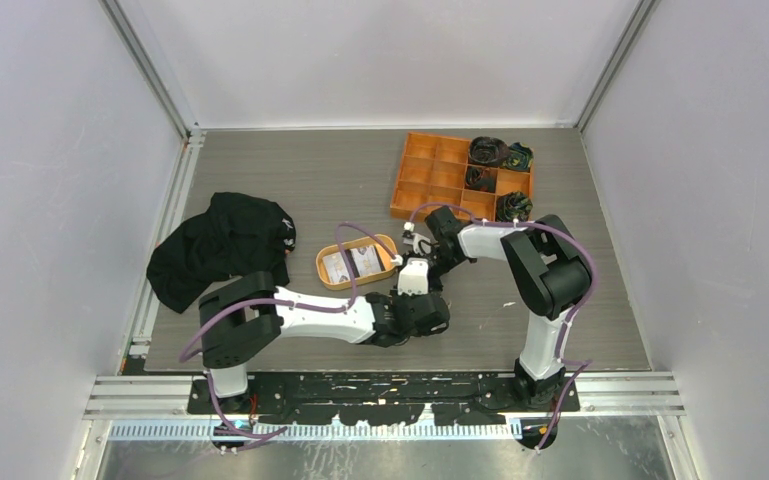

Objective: Put the credit cards into the card holder
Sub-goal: Insert the credit card into the card holder.

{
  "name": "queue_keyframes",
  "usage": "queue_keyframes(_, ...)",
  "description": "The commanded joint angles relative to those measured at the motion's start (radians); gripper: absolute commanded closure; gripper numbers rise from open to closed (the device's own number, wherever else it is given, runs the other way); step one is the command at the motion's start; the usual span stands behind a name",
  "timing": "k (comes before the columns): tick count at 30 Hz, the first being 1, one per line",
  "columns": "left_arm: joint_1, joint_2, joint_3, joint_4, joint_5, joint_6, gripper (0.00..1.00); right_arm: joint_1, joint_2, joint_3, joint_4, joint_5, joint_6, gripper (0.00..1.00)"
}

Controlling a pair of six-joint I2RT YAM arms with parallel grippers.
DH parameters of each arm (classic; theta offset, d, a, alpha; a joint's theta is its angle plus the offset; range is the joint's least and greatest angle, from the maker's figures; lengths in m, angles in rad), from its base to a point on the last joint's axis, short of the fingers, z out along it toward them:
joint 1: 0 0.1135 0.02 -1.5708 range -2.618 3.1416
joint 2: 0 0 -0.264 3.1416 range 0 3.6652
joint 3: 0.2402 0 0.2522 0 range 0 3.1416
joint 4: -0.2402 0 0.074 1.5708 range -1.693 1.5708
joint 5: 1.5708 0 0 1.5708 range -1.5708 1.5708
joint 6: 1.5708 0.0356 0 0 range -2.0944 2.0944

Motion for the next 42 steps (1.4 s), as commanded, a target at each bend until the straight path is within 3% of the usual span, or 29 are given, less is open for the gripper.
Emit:
queue_keyframes(1,0.014,-0.019,-0.024,-0.011,-0.039,-0.033,0.64,-0.002,0.007,0.031,-0.023,0.056,-0.048,0.69)
queue_keyframes(19,0.045,-0.111,-0.105,0.009,-0.06,-0.025,0.64,-0.017,-0.037,0.072,-0.089,0.05,-0.112,0.51)
queue_keyframes(28,0.074,-0.181,-0.175,0.102,-0.008,0.102,0.63,-0.05,-0.075,0.099,-0.162,0.005,-0.216,0.37)
queue_keyframes(34,0.076,-0.339,-0.372,0.43,0.124,0.281,0.63,-0.092,-0.132,0.104,-0.206,-0.04,-0.3,0.36)
queue_keyframes(42,0.207,-0.58,-0.676,0.567,0.231,0.22,0.55,-0.105,-0.341,0.103,-0.332,-0.005,-0.684,0.38)
